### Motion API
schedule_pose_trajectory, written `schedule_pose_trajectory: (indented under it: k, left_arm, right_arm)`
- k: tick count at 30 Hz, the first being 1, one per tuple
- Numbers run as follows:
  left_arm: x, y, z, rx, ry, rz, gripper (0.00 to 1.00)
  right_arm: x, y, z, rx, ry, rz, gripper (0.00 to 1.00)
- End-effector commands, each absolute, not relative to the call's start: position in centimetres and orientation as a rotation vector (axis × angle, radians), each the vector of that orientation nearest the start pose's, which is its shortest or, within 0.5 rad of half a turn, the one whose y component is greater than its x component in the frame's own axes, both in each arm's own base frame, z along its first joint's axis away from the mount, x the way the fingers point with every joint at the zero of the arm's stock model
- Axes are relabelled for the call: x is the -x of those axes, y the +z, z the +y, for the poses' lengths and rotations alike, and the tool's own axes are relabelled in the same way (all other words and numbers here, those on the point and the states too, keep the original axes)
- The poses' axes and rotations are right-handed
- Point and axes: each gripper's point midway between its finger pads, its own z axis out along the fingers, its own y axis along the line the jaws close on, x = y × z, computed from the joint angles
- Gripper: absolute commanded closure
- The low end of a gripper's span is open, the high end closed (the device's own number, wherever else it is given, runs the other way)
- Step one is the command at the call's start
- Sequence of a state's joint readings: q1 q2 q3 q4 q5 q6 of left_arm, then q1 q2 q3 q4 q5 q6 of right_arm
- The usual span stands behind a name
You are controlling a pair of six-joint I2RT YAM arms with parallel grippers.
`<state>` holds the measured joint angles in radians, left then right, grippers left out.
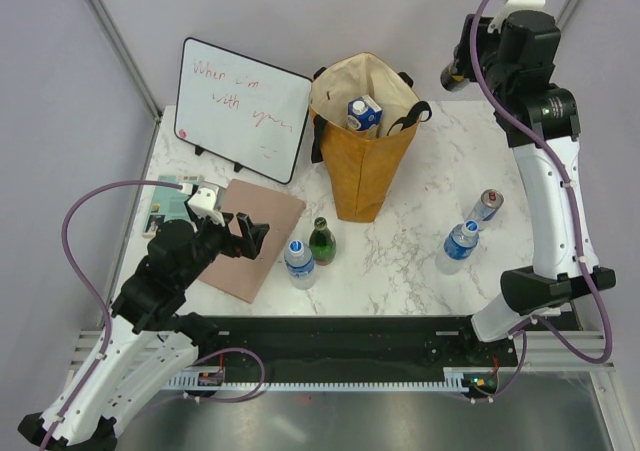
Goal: Place the beverage into the canvas bag
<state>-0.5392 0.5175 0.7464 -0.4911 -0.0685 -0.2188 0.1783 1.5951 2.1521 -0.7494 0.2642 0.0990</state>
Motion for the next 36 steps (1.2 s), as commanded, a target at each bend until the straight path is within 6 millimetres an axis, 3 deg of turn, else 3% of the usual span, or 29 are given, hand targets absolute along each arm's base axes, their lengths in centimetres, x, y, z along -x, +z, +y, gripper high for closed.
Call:
schedule_pose_trajectory:
  k: [1,5,9,20,30,36]
  left_arm:
    - [-21.6,26.1,-12.8,-0.27,-0.474,1.806,0.0]
    - [-21.6,26.2,-12.7,-0.267,-0.472,1.804,0.01]
    - [-21.6,26.2,-12.7,-0.268,-0.473,1.804,0.01]
    - [-21.6,26.2,-12.8,-0.27,-0.476,1.804,0.01]
    - [-21.6,26.1,-12.8,-0.271,-0.475,1.807,0.01]
    - [-21.6,26.1,-12.8,-0.271,-0.475,1.806,0.0]
  right_arm:
    - [-41.7,56.0,7.4,-0.034,0.102,1.483,1.0]
    - [-41.5,57.4,11.6,0.07,0.222,1.424,1.0]
    - [-42.1,56.9,15.1,0.143,0.334,1.42,1.0]
    - [-47.1,48.9,22.8,0.327,0.451,1.543,1.0]
    - [-49.4,42.8,26.8,0.458,0.444,1.624,1.0]
    - [-51.2,39.1,27.6,0.52,0.397,1.67,1.0]
